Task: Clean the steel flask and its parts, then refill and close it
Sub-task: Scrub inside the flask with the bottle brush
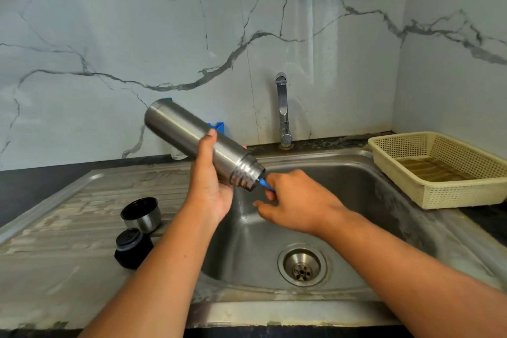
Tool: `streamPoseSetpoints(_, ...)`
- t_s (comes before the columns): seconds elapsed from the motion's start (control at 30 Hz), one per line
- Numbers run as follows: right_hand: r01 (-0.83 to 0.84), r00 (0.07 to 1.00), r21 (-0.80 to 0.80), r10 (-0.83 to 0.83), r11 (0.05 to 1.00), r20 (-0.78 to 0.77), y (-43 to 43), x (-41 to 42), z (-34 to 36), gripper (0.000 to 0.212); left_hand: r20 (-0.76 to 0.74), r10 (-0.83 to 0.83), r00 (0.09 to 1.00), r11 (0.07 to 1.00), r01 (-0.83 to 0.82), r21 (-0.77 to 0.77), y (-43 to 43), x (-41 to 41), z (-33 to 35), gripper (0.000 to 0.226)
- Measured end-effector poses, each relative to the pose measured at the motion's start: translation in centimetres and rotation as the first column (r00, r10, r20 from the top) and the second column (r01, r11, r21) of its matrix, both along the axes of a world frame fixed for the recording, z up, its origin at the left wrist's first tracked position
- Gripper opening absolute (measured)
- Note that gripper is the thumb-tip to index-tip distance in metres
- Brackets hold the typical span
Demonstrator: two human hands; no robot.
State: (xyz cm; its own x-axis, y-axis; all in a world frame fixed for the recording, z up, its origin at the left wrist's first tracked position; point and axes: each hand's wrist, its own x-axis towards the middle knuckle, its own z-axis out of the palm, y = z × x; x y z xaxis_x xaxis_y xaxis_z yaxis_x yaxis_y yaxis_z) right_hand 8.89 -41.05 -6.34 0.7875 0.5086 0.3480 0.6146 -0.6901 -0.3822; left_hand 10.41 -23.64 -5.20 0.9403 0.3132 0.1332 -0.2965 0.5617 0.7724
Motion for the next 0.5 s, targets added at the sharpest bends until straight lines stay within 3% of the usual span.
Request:
streamPoseSetpoints(0.23, -0.015, 1.000, -0.020, 0.015, 1.000, -0.001, -1.2, 0.4, 0.3, 0.032, 0.058, 0.041, 0.998, 0.995, -0.035, -0.096, 1.7, 0.3, 0.9, 0.068)
streamPoseSetpoints(0.37, -0.011, 1.000, 0.027, 0.011, 1.000, -0.005, 0.2, 0.2, 0.0, 0.031, -0.005, 0.003, 1.000, 1.000, -0.003, 0.002, -0.4, 0.0, 0.3, 0.060)
streamPoseSetpoints(0.5, 0.004, 1.000, -0.014, -0.004, 1.000, 0.009, -2.0, 0.4, 0.6, 0.032, 0.062, 0.052, 0.997, 0.991, -0.044, -0.124, 1.8, 0.0, 1.7, 0.046)
